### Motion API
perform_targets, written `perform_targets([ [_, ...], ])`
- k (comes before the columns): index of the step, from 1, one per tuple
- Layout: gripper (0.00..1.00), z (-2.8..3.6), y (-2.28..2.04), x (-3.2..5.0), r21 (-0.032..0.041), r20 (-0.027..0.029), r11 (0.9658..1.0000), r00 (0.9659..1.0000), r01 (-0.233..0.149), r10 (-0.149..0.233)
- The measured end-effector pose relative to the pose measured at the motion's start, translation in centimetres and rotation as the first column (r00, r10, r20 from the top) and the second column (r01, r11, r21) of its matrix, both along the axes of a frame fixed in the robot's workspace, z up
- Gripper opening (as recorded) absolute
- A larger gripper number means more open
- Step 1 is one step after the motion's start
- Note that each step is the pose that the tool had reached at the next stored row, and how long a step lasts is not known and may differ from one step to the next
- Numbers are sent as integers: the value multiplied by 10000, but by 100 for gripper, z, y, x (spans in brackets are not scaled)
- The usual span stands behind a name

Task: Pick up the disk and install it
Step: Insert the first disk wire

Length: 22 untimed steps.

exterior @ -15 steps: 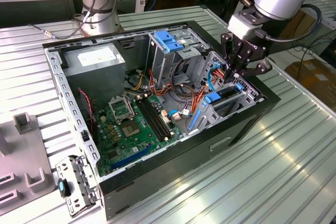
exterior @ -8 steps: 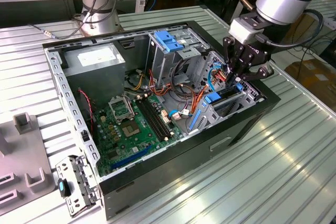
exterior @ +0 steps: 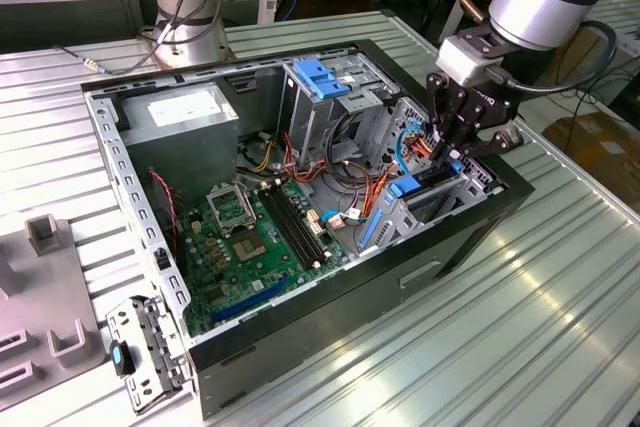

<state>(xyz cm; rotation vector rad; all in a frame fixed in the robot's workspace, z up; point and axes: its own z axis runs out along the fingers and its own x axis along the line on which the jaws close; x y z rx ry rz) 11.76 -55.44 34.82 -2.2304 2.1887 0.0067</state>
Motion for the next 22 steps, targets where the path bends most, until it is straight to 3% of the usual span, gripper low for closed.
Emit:
perform_targets([
  [3, 17, -11, -36, 0, -1, 0, 10000, 10000, 11, -11],
  [7, 17, -30, -36, 0, 0, 0, 10000, 10000, 11, -11],
  [13, 17, -2, -36, 0, 2, 0, 10000, 10000, 18, -18],
  [22, 17, -8, -34, 0, 0, 0, 10000, 10000, 33, -33],
])
